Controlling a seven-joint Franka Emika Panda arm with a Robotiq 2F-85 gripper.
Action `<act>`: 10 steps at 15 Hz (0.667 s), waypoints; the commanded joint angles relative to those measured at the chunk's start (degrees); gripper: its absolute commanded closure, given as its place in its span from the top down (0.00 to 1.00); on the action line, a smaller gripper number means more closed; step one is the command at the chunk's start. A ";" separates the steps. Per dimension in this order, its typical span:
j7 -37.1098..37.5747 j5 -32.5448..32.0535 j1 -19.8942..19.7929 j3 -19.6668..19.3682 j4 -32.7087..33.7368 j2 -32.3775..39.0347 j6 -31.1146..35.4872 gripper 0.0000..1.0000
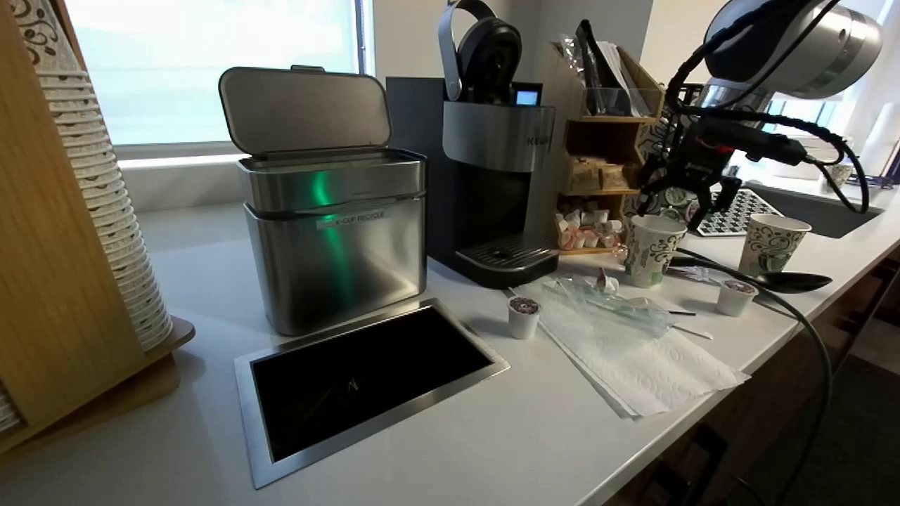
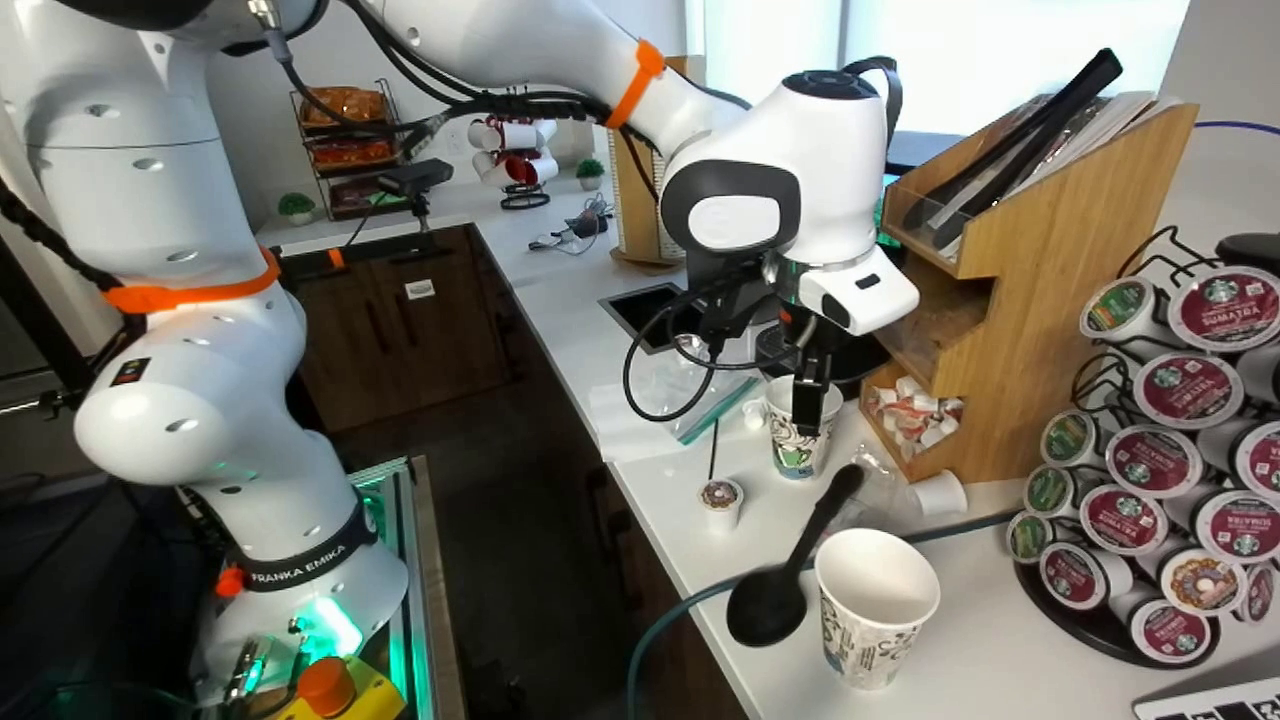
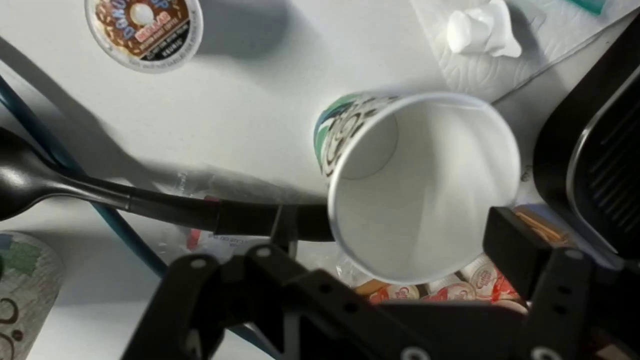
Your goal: Put the left cup in the right cup
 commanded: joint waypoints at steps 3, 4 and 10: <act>2.08 -0.72 -0.90 0.28 -0.59 -0.54 -0.03 0.54; 2.25 -1.02 -0.92 0.27 -0.52 -0.51 -0.23 0.46; 2.00 -1.03 -0.89 0.36 -1.39 -2.04 0.00 0.01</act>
